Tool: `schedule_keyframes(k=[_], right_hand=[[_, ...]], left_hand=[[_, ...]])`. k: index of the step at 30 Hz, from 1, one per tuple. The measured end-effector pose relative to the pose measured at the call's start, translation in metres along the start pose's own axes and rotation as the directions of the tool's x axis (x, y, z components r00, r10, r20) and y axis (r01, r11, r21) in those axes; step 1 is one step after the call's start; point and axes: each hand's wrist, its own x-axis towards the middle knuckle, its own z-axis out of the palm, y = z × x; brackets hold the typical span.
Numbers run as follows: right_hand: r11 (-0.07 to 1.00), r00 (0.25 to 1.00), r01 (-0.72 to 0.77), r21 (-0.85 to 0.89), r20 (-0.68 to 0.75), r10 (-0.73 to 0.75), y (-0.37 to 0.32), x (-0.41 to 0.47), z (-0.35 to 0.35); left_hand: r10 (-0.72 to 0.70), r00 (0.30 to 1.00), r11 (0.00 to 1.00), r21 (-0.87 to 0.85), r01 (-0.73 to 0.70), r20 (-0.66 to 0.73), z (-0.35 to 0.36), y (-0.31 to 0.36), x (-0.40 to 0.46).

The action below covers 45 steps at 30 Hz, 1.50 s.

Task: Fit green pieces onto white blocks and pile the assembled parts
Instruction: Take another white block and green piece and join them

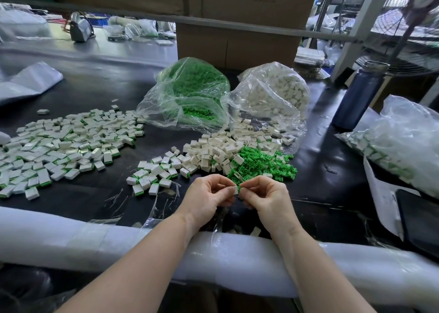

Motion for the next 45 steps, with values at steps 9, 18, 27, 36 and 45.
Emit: schedule_keyframes(k=[9, 18, 27, 36, 45], right_hand=[[0.998, 1.0, -0.005, -0.064, 0.018, 0.006, 0.0047, 0.0023, -0.0011], [0.995, 0.999, -0.011, -0.096, 0.048, 0.016, 0.0041, 0.0016, -0.0025], [0.998, 0.998, -0.022, -0.057, 0.052, 0.025, 0.0029, 0.0011, -0.0023], [0.983, 0.999, 0.009, -0.186, -0.035, -0.016, 0.0054, 0.002, 0.0012], [0.979, 1.0, -0.011, -0.203, 0.01, 0.013, 0.0013, 0.0002, -0.0021]], left_hand=[[0.012, 1.0, 0.994, 0.112, -0.014, 0.016, 0.0024, 0.0021, -0.0023], [0.028, 0.998, 0.988, 0.152, -0.037, 0.06, 0.0009, 0.0024, -0.0025], [0.03, 0.998, 0.989, 0.14, -0.038, 0.056, -0.0004, 0.0026, -0.003], [0.038, 0.999, 0.982, 0.185, -0.039, 0.009, 0.0017, -0.0008, -0.0008], [0.054, 0.998, 0.971, 0.23, -0.061, 0.038, 0.0037, 0.0003, -0.0026]])
